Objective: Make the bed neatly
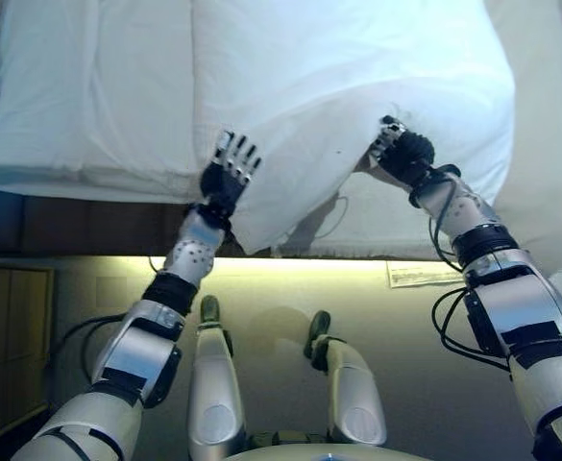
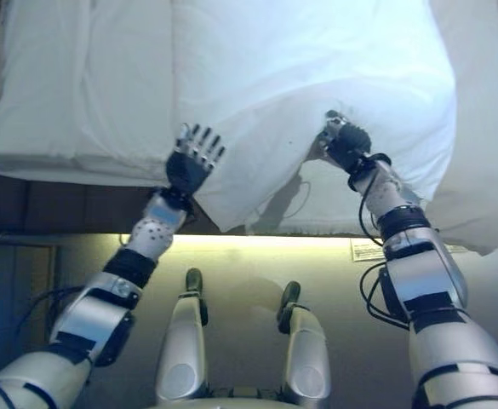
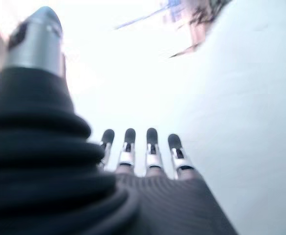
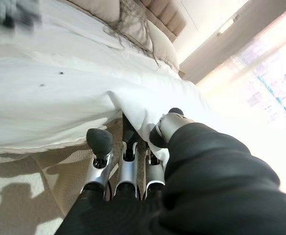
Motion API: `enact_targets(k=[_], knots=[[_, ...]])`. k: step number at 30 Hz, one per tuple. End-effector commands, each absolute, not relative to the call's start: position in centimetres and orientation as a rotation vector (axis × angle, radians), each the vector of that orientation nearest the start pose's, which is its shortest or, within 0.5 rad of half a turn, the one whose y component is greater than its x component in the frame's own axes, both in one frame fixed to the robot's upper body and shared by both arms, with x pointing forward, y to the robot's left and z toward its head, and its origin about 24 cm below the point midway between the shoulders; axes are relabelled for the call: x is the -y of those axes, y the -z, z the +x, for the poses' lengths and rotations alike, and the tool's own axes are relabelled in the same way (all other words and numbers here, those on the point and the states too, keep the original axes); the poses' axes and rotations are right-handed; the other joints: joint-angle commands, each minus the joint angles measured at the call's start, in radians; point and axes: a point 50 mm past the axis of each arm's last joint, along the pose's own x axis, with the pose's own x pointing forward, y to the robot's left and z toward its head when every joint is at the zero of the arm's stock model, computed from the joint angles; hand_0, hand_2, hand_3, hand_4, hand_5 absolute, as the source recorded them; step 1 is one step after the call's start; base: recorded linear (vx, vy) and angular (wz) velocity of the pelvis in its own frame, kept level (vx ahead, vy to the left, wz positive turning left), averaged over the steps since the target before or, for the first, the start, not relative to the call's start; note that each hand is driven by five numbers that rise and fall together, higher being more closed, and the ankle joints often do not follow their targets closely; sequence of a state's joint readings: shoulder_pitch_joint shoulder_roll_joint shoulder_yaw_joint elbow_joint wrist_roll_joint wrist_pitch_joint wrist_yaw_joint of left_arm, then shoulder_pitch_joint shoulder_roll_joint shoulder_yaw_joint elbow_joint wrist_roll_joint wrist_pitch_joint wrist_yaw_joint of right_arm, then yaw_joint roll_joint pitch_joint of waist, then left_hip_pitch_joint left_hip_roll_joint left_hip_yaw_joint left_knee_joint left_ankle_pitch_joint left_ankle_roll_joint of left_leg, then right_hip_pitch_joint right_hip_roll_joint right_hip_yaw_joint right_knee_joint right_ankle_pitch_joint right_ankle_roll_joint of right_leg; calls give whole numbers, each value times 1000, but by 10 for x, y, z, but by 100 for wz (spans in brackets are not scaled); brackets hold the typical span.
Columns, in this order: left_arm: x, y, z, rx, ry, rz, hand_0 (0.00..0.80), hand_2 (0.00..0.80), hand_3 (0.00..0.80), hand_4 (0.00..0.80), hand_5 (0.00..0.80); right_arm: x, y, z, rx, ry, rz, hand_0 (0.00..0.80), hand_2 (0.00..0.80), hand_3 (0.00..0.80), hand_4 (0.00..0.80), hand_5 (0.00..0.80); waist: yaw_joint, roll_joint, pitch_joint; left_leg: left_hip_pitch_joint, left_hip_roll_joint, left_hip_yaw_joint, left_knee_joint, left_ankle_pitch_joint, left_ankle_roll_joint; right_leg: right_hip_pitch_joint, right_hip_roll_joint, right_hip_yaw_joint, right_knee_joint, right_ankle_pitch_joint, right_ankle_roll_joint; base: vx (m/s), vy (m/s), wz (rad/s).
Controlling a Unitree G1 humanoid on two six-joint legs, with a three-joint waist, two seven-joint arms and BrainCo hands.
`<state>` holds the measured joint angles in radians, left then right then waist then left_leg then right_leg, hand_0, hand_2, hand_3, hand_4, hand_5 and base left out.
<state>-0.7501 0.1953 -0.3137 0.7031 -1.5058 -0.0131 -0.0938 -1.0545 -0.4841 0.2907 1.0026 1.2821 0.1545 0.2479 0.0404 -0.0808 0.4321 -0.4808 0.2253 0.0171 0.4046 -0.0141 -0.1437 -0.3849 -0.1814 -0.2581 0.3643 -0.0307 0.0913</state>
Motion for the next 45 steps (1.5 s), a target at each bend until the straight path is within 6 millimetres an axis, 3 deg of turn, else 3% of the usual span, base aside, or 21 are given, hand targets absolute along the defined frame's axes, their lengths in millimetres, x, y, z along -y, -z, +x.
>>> enact_targets(k=[1,4,8,21,26,31,33,38,41,45], knots=[[-57,-73,354,-387,417,-1417,0,0,0,0,0,158,-226,410,179,-459,748,800,800,800,800,800,5,-44,-46,32,6,30,-36,-35,10,20,-5,2,-48,-18,5,-10,-85,-9],[-30,-55,335,-542,422,-1620,0,0,0,0,0,150,-232,409,208,-493,763,800,800,800,800,800,-1,-58,-39,36,17,38,-44,-37,7,27,4,4,-62,-15,6,-6,-91,-5],[-11,-36,317,-608,401,-1715,0,0,0,0,0,144,-240,404,261,-543,767,800,800,800,800,800,-4,-75,-28,33,26,40,-41,-42,2,31,11,8,-71,-15,10,11,-90,-4],[8,-26,305,-716,309,-1669,0,0,0,0,0,139,-265,385,394,-669,771,800,800,800,800,800,-21,-116,24,-16,51,33,-6,-53,-5,-1,24,7,-58,-12,16,-8,-76,-1],[11,-29,301,-621,394,-1727,0,0,0,0,0,139,-262,380,400,-695,776,800,800,800,800,800,-31,-118,32,-11,56,39,-12,-52,-8,0,28,12,-62,-14,15,0,0,0],[0,-47,313,-393,490,-1807,0,0,0,0,0,143,-255,377,378,-701,772,800,800,800,800,800,-44,-124,30,-8,63,44,-10,-51,-13,-2,33,22,-55,-22,13,24,25,0],[-12,-63,323,-208,526,-1847,0,0,0,0,0,146,-247,375,354,-705,753,800,800,800,800,800,-52,-128,27,-6,66,46,-6,-53,-15,-3,33,26,-46,-30,12,43,52,-1],[-46,-100,344,182,529,-1873,0,0,0,0,0,156,-228,370,309,-703,735,800,800,800,800,800,-62,-146,20,-13,73,41,7,-59,-18,-10,37,23,-20,-47,6,17,7,-2],[-78,-128,355,457,509,-1855,0,0,0,0,0,162,-210,363,277,-710,747,800,800,800,800,800,-65,-172,16,-22,82,31,19,-63,-22,-7,46,17,-11,-56,-1,24,-17,0],[-109,-151,364,610,492,-1809,0,0,0,0,0,164,-193,354,252,-705,760,800,800,800,800,800,-67,-202,12,-30,91,21,26,-67,-24,-3,56,7,-6,-63,-6,25,-34,-1]])
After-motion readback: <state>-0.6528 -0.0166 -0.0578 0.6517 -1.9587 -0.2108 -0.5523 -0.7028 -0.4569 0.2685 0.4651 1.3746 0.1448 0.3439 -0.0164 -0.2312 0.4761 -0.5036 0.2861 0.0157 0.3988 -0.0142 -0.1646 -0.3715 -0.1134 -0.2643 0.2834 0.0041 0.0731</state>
